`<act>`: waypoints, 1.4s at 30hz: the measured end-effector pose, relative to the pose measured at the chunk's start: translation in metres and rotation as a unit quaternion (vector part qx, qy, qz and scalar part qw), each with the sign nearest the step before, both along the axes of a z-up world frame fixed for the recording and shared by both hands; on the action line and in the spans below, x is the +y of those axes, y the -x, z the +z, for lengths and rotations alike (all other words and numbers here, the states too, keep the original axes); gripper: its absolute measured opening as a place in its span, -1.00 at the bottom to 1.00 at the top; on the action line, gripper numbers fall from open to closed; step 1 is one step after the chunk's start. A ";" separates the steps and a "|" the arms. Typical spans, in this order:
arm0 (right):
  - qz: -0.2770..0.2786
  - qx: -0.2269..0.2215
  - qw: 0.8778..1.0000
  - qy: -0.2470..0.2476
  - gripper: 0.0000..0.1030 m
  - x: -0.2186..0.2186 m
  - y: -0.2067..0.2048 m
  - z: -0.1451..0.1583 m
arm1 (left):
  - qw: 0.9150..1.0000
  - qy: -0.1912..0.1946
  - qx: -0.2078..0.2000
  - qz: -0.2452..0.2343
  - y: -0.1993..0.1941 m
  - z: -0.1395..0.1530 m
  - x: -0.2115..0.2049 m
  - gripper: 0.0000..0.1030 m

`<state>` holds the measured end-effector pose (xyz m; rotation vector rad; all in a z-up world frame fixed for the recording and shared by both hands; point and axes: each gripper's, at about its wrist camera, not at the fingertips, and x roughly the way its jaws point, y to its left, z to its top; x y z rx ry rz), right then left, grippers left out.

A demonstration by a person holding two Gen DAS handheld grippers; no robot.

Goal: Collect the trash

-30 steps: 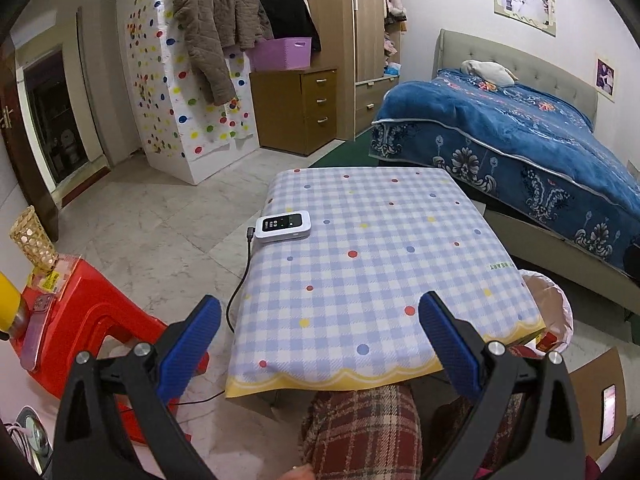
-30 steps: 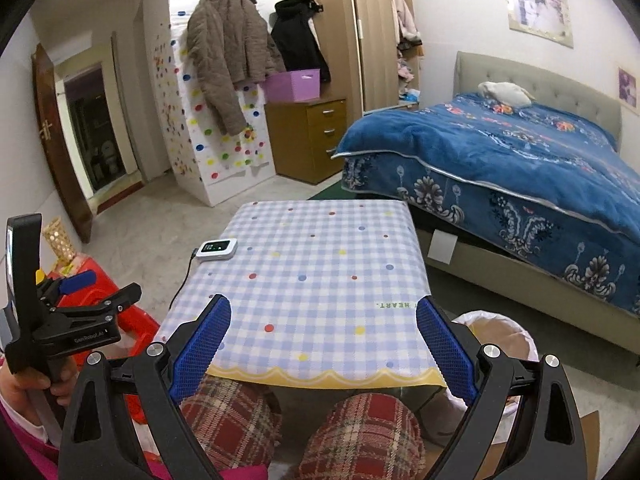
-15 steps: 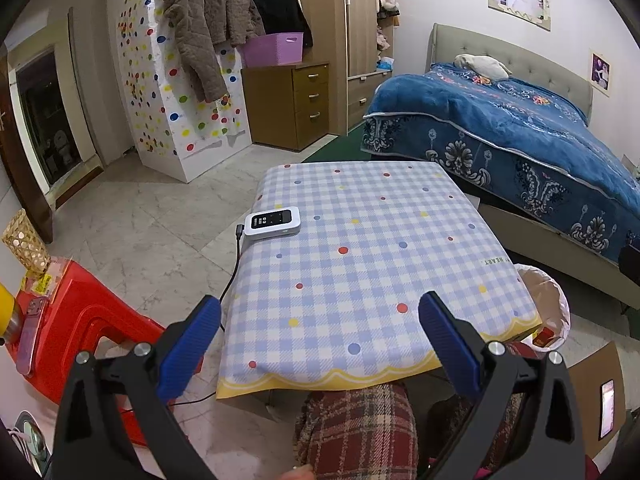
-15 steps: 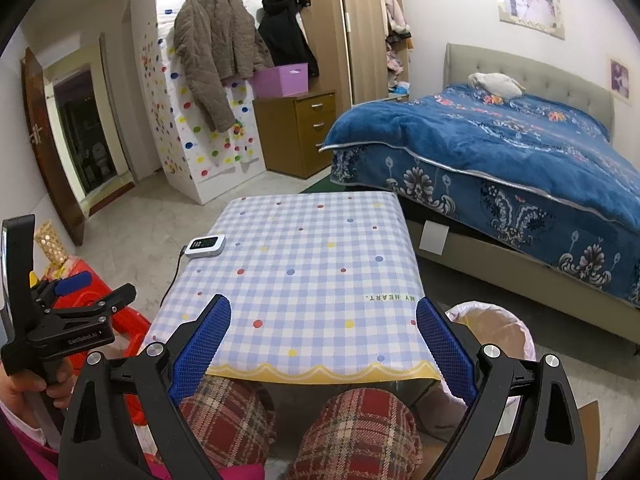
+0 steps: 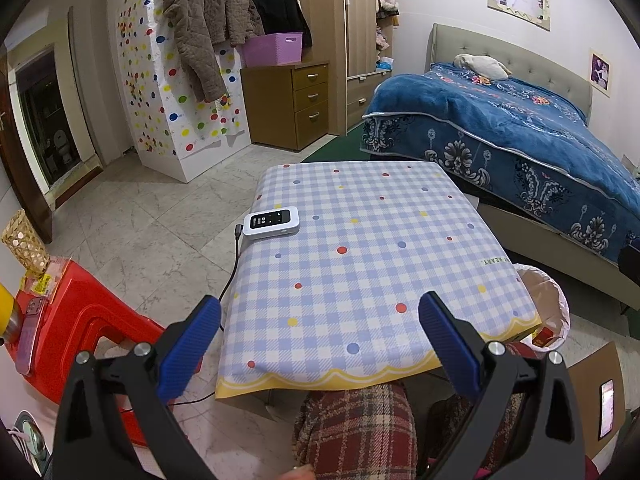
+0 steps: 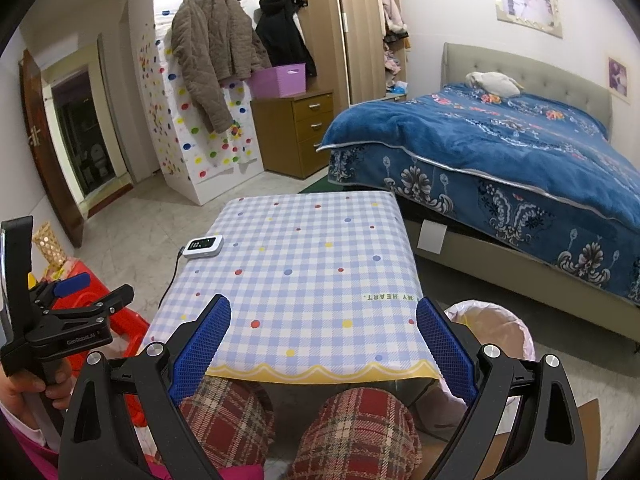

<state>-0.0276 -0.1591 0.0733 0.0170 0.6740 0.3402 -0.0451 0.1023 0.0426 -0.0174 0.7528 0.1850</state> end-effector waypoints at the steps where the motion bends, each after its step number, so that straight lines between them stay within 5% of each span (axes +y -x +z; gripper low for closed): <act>1: 0.000 0.000 1.000 0.000 0.80 0.000 0.000 0.000 | 1.000 0.000 0.000 0.000 0.000 0.000 0.000 0.87; 42: -0.005 0.002 1.000 -0.001 0.80 -0.005 -0.002 -0.003 | 1.000 -0.003 0.001 -0.003 -0.001 0.000 -0.006 0.87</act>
